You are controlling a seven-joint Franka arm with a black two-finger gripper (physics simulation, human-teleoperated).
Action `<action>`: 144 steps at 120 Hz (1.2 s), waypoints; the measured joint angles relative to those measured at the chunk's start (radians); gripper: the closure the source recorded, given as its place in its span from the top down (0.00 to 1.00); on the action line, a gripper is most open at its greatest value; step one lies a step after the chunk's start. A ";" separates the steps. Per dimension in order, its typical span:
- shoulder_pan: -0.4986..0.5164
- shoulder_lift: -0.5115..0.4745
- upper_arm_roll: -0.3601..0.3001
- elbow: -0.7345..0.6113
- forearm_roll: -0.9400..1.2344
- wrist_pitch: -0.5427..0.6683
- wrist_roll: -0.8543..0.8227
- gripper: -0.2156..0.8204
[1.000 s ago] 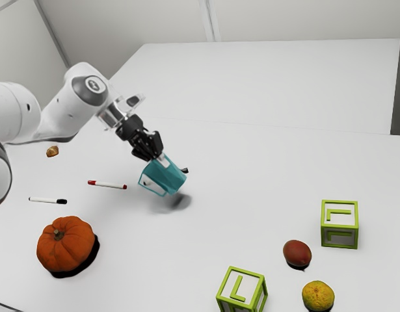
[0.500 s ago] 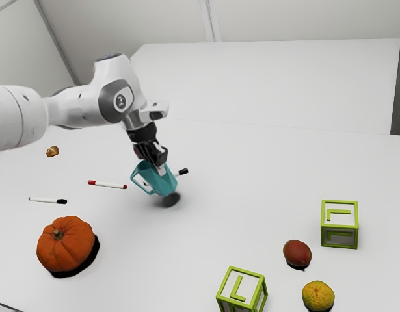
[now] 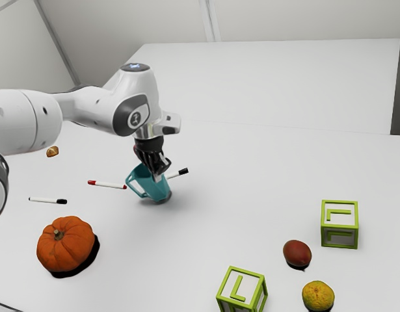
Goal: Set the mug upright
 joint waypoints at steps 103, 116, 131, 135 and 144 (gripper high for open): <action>0.133 -0.132 -0.099 0.221 -0.026 -0.099 -0.099 0.75; 0.153 -0.135 -0.100 0.313 -0.047 -0.194 -0.090 0.77; 0.190 -0.123 -0.126 0.412 -0.065 -0.288 -0.081 0.78; 0.193 -0.120 -0.128 0.428 -0.068 -0.307 -0.079 0.78; 0.191 -0.107 -0.130 0.469 -0.073 -0.350 -0.075 0.78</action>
